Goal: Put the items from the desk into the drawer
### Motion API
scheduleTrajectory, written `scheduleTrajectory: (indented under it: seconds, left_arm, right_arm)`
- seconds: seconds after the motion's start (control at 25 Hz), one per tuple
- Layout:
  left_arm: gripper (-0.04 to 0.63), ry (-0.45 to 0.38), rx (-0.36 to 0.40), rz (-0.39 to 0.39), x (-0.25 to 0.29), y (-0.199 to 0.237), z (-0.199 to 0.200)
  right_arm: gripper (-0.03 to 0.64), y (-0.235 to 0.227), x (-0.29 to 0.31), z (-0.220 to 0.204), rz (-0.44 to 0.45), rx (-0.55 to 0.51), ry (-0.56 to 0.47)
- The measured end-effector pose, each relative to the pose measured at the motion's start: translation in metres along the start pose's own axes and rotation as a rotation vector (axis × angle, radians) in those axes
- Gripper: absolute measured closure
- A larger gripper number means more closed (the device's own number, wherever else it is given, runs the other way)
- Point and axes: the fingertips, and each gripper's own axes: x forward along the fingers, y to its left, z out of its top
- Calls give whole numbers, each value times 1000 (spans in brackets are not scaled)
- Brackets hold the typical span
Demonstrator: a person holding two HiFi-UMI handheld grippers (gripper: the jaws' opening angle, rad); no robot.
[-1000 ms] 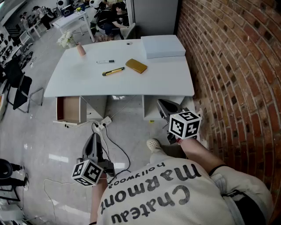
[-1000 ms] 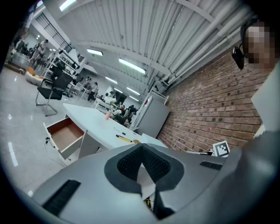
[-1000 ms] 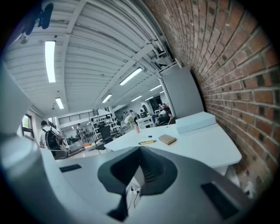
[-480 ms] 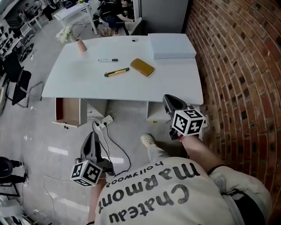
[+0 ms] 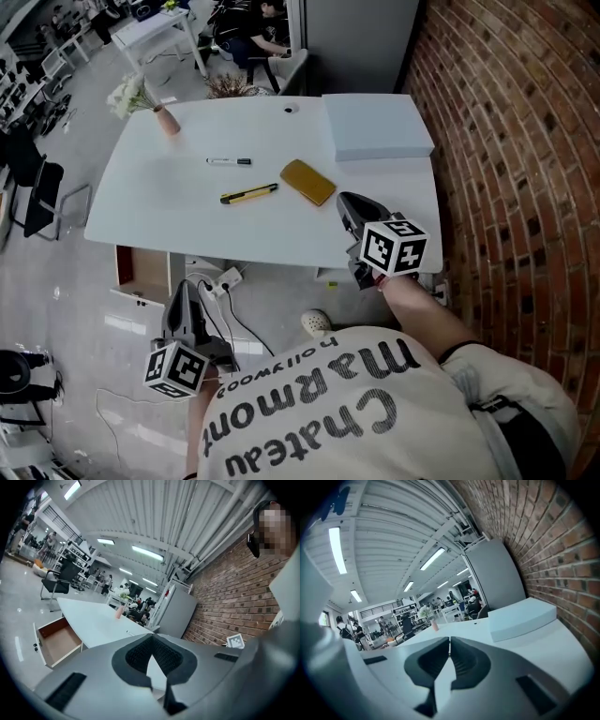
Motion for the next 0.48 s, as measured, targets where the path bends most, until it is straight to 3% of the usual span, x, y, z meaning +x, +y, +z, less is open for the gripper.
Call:
scheduleTrajectory:
  seconds: [0.32,0.4,0.48]
  left_arm:
    - [593,-52,3,41,59,7,6]
    - [594,-55,5,47,68,11,4]
    - [594,-47,-4,61,73,16,0]
  right_arm:
    - [578,-34,77,19,81,-6,36]
    - [535,-43,96,15,87,-20,60]
    - [443,-51,113,1,93,-24,114]
